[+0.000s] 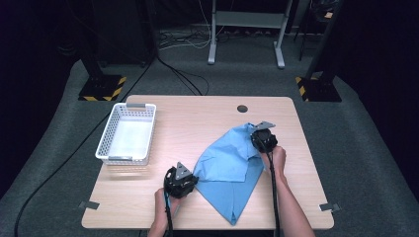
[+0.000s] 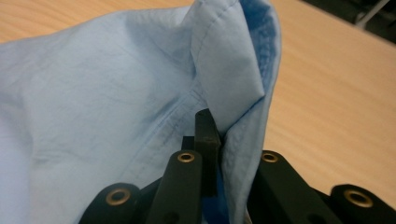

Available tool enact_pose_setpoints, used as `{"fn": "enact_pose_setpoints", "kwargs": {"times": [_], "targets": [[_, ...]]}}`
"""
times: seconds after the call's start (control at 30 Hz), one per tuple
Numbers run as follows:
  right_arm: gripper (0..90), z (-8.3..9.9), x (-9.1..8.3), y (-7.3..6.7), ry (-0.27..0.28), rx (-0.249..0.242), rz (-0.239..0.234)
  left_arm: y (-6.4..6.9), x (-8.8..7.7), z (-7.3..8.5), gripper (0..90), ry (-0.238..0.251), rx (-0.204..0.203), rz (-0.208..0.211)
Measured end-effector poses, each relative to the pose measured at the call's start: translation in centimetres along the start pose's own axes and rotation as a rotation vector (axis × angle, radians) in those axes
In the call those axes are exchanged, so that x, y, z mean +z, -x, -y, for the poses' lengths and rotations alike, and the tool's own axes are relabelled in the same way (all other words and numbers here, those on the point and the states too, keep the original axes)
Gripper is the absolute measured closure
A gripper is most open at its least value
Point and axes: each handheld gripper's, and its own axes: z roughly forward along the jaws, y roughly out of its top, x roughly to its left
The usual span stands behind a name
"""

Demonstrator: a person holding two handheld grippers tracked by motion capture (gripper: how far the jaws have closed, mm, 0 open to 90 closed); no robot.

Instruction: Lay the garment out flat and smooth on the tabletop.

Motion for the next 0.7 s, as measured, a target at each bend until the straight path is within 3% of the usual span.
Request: {"fn": "enact_pose_setpoints", "kwargs": {"times": [0.1, 0.2, 0.27, 0.4, 0.53, 0.57, 0.7], "targets": [[85.9, -1.1, 0.9, -0.1, 0.002, -0.026, 0.040, 0.0, 0.0, 0.0, 75.3, 0.000, 0.000, 0.000], [79.8, -1.8, 1.7, -0.1, -0.009, -0.039, 0.058, 0.0, 0.0, 0.0, 75.3, 0.000, 0.001, 0.000], [68.1, -1.9, 1.5, -0.1, 0.007, -0.034, 0.074, 0.0, 0.0, 0.0, 75.2, 0.000, 0.002, -0.001], [47.8, -1.6, -0.1, 0.6, 0.046, 0.029, 0.109, 0.0, 0.0, 0.0, 75.2, 0.000, 0.001, -0.001], [37.0, -0.9, -2.5, 1.7, 0.081, 0.081, 0.096, 0.0, 0.0, 0.0, 75.2, 0.000, 0.003, -0.002], [35.9, -0.3, -3.7, 2.1, 0.099, 0.103, 0.067, 0.0, 0.0, 0.0, 75.2, 0.001, 0.003, -0.002], [42.6, 1.7, -5.5, 2.0, 0.103, 0.121, -0.004, 0.0, 0.0, 0.0, 75.2, 0.001, 0.003, -0.003]]}}
